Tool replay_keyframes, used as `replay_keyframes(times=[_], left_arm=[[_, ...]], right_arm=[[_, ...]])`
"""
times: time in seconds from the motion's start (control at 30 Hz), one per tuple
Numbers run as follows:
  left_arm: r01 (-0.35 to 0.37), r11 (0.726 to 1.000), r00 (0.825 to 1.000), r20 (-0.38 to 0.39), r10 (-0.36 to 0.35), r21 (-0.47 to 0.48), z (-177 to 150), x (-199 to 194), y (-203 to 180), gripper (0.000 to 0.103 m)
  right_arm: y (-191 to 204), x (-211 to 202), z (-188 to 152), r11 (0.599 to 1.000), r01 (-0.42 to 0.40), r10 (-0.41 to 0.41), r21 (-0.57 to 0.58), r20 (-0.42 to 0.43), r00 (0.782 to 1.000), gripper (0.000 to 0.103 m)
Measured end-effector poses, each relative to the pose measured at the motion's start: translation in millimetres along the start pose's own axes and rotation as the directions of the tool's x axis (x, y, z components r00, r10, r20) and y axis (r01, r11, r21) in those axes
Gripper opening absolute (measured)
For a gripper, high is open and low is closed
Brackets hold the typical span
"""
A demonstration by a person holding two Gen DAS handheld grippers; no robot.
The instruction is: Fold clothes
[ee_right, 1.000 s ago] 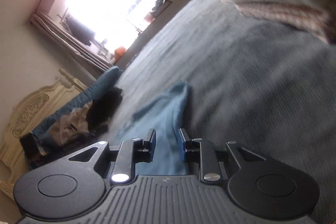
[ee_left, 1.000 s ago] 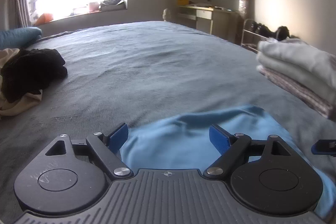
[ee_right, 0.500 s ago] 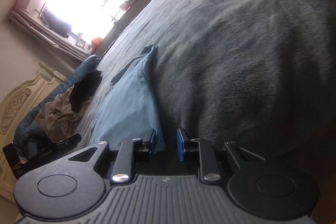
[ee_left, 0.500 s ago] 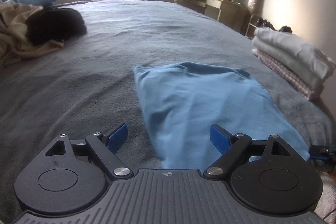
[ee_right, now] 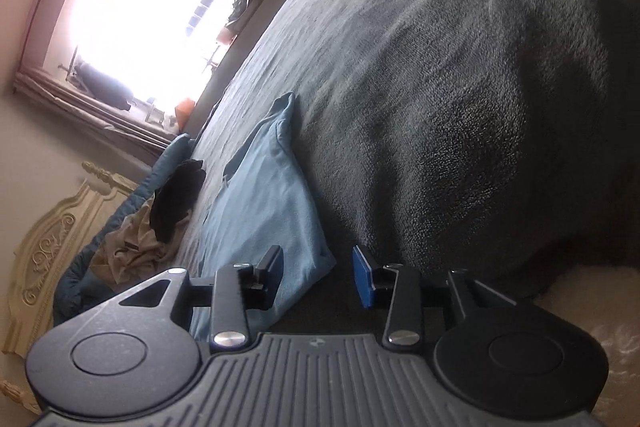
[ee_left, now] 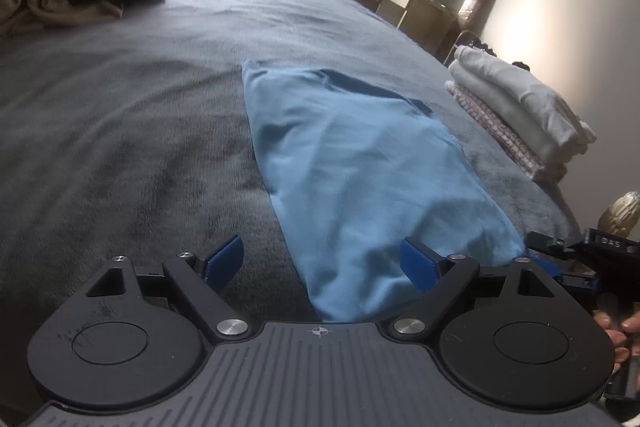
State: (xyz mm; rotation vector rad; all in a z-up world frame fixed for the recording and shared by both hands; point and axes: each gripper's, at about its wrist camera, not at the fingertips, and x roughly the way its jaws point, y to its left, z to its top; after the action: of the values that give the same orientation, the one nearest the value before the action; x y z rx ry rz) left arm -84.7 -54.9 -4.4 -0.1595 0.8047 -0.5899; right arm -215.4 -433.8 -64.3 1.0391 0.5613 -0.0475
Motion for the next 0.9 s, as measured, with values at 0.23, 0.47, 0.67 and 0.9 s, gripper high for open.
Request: replay_keyframes(times=[0.23, 0.47, 0.67, 0.9], left_arm=[[0.009, 0.999, 1.000, -0.007, -0.010, -0.044, -3.0, -1.2, 6.1, 0.080], [0.020, 0.996, 0.999, -0.024, -0.023, -0.085, -10.6, -6.1, 16.2, 0.079], [0.033, 0.996, 0.999, -0.033, -0.035, -0.078, -17.7, -8.2, 17.7, 0.079], [0.045, 0.996, 0.999, -0.025, -0.047, -0.080, -21.8, -12.1, 22.9, 0.079]], right_arm=[[-10.9, -3.4, 5.8, 0.993, -0.106, 0.101, 0.059, 0.075, 0.992, 0.003], [-28.9, -0.1, 2.9, 0.976, -0.145, 0.137, 0.160, 0.059, 0.989, 0.005], [-23.5, 14.2, -3.1, 0.979, -0.123, 0.119, 0.165, 0.029, 0.992, 0.031], [-22.6, 5.1, -1.7, 0.991, -0.088, 0.081, 0.096, 0.074, 0.994, 0.006]])
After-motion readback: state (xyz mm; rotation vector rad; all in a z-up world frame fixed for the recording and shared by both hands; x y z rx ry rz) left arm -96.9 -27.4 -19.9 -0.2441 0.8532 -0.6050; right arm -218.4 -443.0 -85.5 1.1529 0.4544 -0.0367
